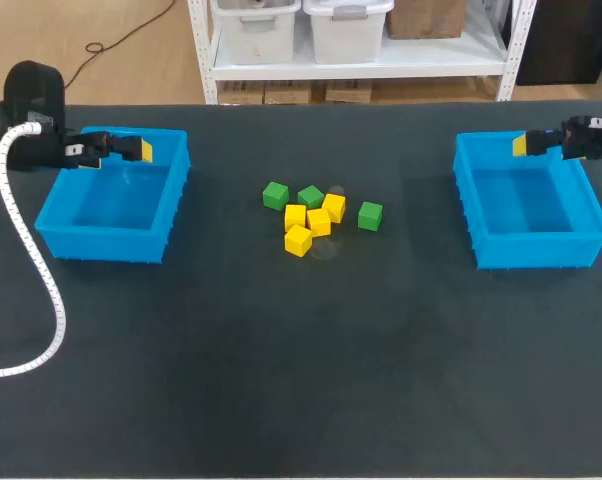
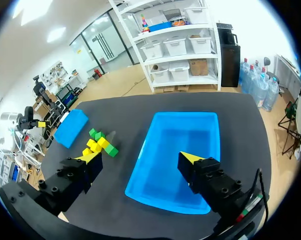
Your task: Put the green cubes in the right bin and the yellow cubes in the left bin.
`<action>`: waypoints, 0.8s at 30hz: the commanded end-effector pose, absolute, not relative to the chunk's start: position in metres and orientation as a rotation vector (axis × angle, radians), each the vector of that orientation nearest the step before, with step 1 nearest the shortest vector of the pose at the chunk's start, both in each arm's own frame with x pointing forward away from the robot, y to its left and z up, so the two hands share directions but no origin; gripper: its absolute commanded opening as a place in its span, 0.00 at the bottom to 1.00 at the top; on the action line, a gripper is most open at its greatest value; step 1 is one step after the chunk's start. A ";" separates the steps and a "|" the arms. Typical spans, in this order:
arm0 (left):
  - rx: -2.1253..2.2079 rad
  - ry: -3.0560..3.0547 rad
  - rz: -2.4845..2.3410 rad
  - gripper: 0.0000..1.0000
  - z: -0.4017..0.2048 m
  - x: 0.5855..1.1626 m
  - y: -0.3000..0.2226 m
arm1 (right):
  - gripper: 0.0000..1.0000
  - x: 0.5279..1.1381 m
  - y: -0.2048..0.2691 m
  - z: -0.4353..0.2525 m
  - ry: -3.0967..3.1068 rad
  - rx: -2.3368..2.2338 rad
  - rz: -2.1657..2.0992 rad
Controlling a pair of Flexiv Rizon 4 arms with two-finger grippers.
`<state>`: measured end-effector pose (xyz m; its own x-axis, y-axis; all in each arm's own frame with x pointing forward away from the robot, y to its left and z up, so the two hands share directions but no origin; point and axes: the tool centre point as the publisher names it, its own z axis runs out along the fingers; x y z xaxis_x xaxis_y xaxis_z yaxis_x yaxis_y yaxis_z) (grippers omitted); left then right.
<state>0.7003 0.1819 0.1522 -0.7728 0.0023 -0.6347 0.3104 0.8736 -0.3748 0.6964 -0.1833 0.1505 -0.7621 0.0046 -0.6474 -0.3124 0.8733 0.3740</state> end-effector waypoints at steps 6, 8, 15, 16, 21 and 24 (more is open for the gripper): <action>0.226 2.386 -0.621 1.00 0.152 0.701 0.182 | 1.00 0.698 -0.184 0.150 2.369 -0.224 0.623; 0.226 2.386 -0.621 1.00 0.152 0.701 0.182 | 1.00 0.698 -0.184 0.150 2.369 -0.224 0.623; 0.226 2.386 -0.621 1.00 0.152 0.701 0.182 | 1.00 0.698 -0.184 0.150 2.369 -0.224 0.623; 0.226 2.386 -0.621 1.00 0.152 0.701 0.182 | 1.00 0.698 -0.184 0.150 2.369 -0.224 0.623; 0.226 2.386 -0.621 1.00 0.152 0.701 0.182 | 1.00 0.712 -0.163 0.161 2.370 -0.352 0.576; 0.226 2.386 -0.621 1.00 0.152 0.701 0.182 | 1.00 0.722 -0.143 0.168 2.377 -0.458 0.550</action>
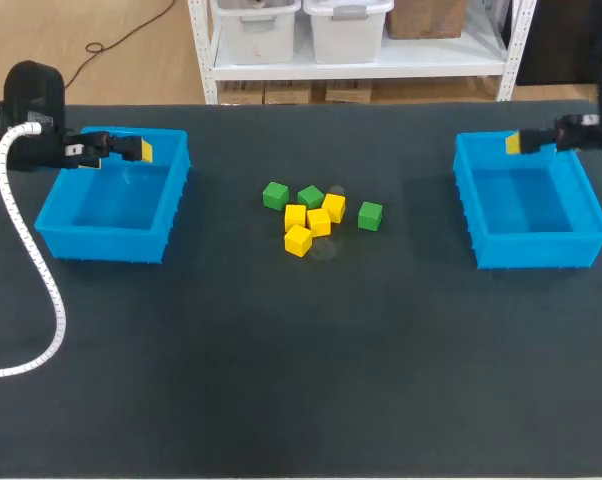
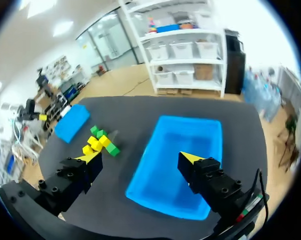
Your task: Put the green cubes in the right bin and the yellow cubes in the left bin.
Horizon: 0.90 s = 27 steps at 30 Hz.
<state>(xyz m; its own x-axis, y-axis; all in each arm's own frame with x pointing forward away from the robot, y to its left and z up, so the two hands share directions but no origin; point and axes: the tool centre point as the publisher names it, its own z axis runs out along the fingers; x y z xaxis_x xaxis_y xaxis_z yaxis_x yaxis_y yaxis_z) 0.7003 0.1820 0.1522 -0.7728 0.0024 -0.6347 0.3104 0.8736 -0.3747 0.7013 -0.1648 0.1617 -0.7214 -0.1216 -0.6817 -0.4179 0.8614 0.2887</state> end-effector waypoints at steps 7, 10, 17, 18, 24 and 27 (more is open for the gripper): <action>0.226 2.386 -0.621 1.00 0.152 0.701 0.182 | 1.00 0.747 -0.096 0.167 2.423 -0.773 0.422; 0.226 2.386 -0.621 1.00 0.152 0.701 0.182 | 1.00 0.756 -0.080 0.162 2.455 -0.901 0.361; 0.226 2.386 -0.621 1.00 0.152 0.701 0.182 | 1.00 0.760 -0.046 0.138 2.498 -1.136 0.224; 0.226 2.386 -0.621 1.00 0.152 0.701 0.182 | 1.00 0.760 -0.042 0.134 2.509 -1.163 0.209; 0.226 2.386 -0.621 1.00 0.152 0.701 0.182 | 1.00 0.753 -0.026 0.106 2.531 -1.281 0.187; 0.226 2.386 -0.621 1.00 0.152 0.701 0.182 | 1.00 0.745 -0.019 0.090 2.546 -1.310 0.196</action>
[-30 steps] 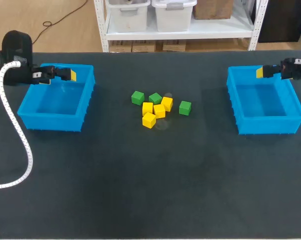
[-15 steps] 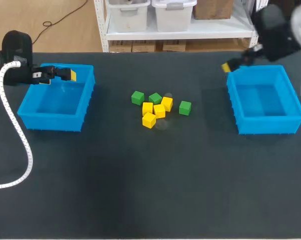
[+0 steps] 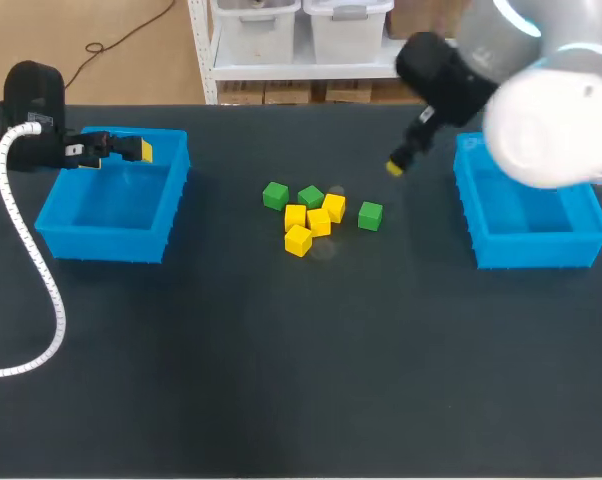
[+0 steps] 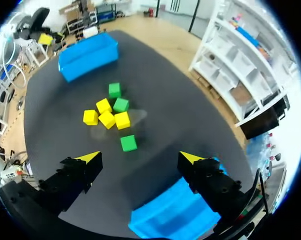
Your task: Put the green cubes in the right bin and the yellow cubes in the left bin.
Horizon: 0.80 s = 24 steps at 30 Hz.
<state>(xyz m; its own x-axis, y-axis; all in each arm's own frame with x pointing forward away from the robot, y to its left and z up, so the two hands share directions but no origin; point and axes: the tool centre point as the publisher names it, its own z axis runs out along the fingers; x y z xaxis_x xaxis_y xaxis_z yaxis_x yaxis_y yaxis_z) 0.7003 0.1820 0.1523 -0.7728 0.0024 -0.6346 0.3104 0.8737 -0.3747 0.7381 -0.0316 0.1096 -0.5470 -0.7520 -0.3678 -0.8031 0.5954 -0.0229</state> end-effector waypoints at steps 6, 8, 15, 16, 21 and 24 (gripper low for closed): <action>0.226 2.386 -0.621 1.00 0.152 0.701 0.182 | 1.00 0.735 -0.009 0.057 2.579 -1.344 0.206; 0.226 2.386 -0.621 1.00 0.152 0.701 0.182 | 1.00 0.733 -0.006 0.046 2.598 -1.350 0.191; 0.226 2.386 -0.621 1.00 0.152 0.701 0.182 | 1.00 0.735 -0.004 0.021 2.637 -1.335 0.175; 0.226 2.386 -0.621 1.00 0.152 0.701 0.182 | 1.00 0.736 -0.004 0.018 2.645 -1.328 0.171; 0.226 2.386 -0.621 1.00 0.152 0.701 0.182 | 1.00 0.741 -0.004 0.002 2.684 -1.320 0.150; 0.226 2.386 -0.621 1.00 0.152 0.701 0.182 | 1.00 0.742 -0.004 -0.007 2.704 -1.316 0.134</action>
